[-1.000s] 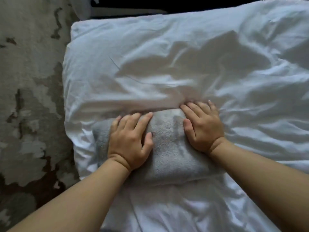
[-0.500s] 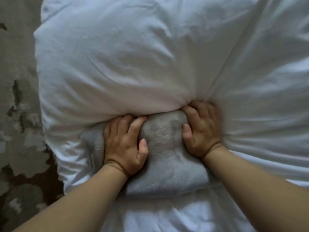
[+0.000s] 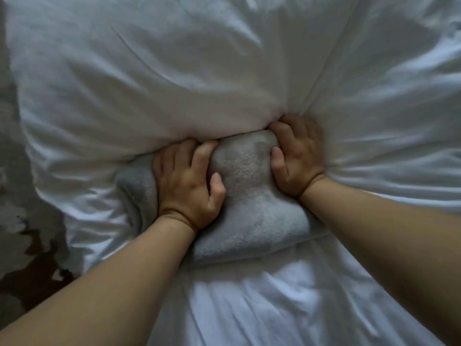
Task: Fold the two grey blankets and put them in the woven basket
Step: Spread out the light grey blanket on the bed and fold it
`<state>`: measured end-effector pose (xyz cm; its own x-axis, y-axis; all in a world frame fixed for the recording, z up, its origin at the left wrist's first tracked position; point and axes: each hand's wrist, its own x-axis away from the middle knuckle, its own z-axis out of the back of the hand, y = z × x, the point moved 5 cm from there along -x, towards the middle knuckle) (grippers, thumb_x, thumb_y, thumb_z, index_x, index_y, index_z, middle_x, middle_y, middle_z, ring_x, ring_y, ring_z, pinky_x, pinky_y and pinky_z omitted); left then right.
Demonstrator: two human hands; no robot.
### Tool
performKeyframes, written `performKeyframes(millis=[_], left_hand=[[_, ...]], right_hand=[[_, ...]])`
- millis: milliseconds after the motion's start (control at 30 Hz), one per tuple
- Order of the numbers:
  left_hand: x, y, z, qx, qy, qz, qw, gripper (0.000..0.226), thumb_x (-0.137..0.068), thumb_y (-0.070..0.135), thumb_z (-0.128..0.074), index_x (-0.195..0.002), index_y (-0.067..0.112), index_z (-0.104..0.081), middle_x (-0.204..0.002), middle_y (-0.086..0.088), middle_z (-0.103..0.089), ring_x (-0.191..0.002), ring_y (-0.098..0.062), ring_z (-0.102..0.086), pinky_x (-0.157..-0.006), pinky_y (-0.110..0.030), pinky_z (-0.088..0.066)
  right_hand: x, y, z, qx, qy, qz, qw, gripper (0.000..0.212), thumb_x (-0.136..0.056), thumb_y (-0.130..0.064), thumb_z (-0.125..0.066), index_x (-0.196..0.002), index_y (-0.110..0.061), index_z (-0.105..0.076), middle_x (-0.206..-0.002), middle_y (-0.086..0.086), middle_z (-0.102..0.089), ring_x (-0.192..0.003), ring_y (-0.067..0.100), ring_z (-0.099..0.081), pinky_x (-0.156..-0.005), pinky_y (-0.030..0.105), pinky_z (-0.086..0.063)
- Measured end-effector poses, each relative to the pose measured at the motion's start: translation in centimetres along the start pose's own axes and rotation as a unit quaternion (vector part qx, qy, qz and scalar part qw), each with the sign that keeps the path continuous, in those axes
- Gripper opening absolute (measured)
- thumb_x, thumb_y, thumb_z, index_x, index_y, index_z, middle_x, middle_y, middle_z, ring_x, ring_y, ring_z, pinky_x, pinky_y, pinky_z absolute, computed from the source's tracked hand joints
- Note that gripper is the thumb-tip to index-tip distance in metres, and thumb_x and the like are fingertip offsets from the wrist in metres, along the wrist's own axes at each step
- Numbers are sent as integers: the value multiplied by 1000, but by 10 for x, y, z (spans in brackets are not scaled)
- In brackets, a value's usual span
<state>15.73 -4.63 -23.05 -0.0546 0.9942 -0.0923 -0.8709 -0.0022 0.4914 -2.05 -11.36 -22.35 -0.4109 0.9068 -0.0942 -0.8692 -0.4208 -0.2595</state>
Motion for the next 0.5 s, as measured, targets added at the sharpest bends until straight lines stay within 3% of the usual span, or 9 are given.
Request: performKeyframes(millis=[133,233,300,400,500], left_hand=[[-2,8,30,5,-76,39,996,59,-75,40,-34,-120,12,-61,-108,-17,-59,-98,-35,-52,-87,-40,-29],[-12,11,50,18,-166,57,984,63,-78,45,-31,-133,22,-51,-124,-9,-55,-115,-30,-47,-97,-36,-28],[-15,11,74,87,-188,66,976,61,-79,46,-43,-134,22,-52,-131,-6,-52,-123,-24,-44,-104,-32,-29],[2,4,117,82,-115,94,985,63,-75,47,-72,-130,20,-54,-132,-5,-47,-125,-24,-41,-108,-36,-33],[41,-12,141,33,-62,229,971,81,-65,55,-76,-134,23,-47,-134,-7,-41,-124,-26,-40,-108,-39,-33]], right_hand=[[1,-18,33,26,-40,-57,997,50,-81,-38,-36,-102,-4,-67,-99,20,-63,-90,39,-58,-86,43,-42],[7,-22,53,19,-69,-146,987,58,-83,-46,-34,-117,-8,-61,-117,17,-58,-109,36,-52,-96,42,-37],[16,-16,68,-47,-42,-232,971,61,-82,-48,-42,-129,-10,-52,-129,15,-49,-120,32,-44,-103,39,-32],[41,1,88,-243,45,-359,900,62,-82,-43,-60,-134,-12,-45,-132,13,-46,-122,24,-44,-107,35,-33],[79,17,85,-372,-16,-458,807,48,-82,-52,-66,-116,-20,-56,-114,2,-62,-103,17,-58,-86,31,-45]])
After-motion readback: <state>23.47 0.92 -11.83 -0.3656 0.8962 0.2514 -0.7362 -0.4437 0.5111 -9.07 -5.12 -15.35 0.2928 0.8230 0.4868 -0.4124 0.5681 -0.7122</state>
